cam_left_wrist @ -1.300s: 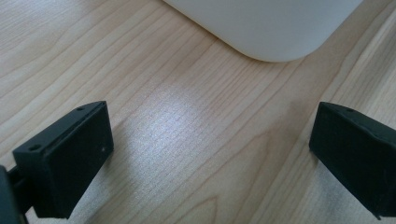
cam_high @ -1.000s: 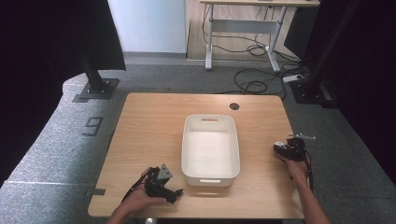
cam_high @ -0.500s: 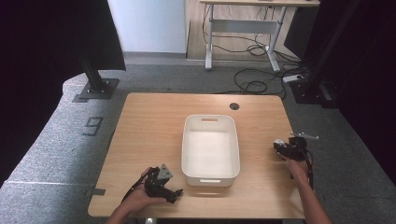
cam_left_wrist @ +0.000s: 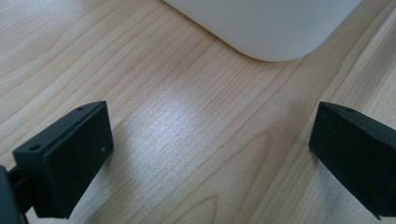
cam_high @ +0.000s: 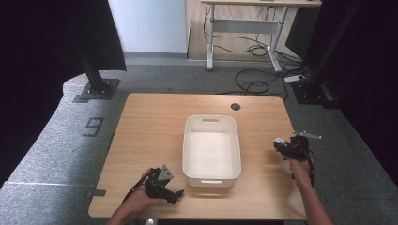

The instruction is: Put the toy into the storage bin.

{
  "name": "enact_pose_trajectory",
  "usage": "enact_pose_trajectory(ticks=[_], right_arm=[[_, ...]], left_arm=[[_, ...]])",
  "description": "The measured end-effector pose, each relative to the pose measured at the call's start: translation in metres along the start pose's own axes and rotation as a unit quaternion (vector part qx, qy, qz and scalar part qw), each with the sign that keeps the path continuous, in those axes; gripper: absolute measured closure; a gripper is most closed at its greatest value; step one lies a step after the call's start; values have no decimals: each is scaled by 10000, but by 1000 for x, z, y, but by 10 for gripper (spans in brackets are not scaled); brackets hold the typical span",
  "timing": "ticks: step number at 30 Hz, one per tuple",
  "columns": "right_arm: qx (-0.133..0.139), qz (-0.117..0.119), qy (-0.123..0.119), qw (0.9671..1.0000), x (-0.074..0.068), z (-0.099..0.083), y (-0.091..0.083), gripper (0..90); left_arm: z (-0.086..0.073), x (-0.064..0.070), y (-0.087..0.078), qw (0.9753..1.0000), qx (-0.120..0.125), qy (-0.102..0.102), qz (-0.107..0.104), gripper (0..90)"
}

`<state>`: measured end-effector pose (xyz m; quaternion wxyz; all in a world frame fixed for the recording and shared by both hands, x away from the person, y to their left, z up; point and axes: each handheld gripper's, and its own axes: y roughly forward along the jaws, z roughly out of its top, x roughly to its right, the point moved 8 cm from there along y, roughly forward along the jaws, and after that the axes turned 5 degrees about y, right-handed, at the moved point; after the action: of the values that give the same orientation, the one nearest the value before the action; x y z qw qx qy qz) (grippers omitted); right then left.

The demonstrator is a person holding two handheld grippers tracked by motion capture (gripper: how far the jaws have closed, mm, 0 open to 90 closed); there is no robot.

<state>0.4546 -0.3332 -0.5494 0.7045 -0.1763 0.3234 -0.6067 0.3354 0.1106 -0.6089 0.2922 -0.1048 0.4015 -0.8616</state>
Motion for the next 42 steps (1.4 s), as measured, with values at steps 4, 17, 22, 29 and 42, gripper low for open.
enact_pose_trajectory(ticks=[4,17,22,29,42], right_arm=[[95,79,13,9999,-5,4,-6,501],[133,253,151,9995,-11,7,-15,501],[199,325,103,9992,-18,10,-19,501],[206,384,52,9990,-24,10,-21,501],[210,420,-54,9989,-34,10,-22,501]], left_arm=[[0,0,0,10000,1,-6,-2,1],[0,0,0,10000,1,4,-7,1],[0,0,0,10000,2,1,-7,0],[0,0,0,10000,2,7,-10,1],[0,0,0,10000,2,13,-17,0]])
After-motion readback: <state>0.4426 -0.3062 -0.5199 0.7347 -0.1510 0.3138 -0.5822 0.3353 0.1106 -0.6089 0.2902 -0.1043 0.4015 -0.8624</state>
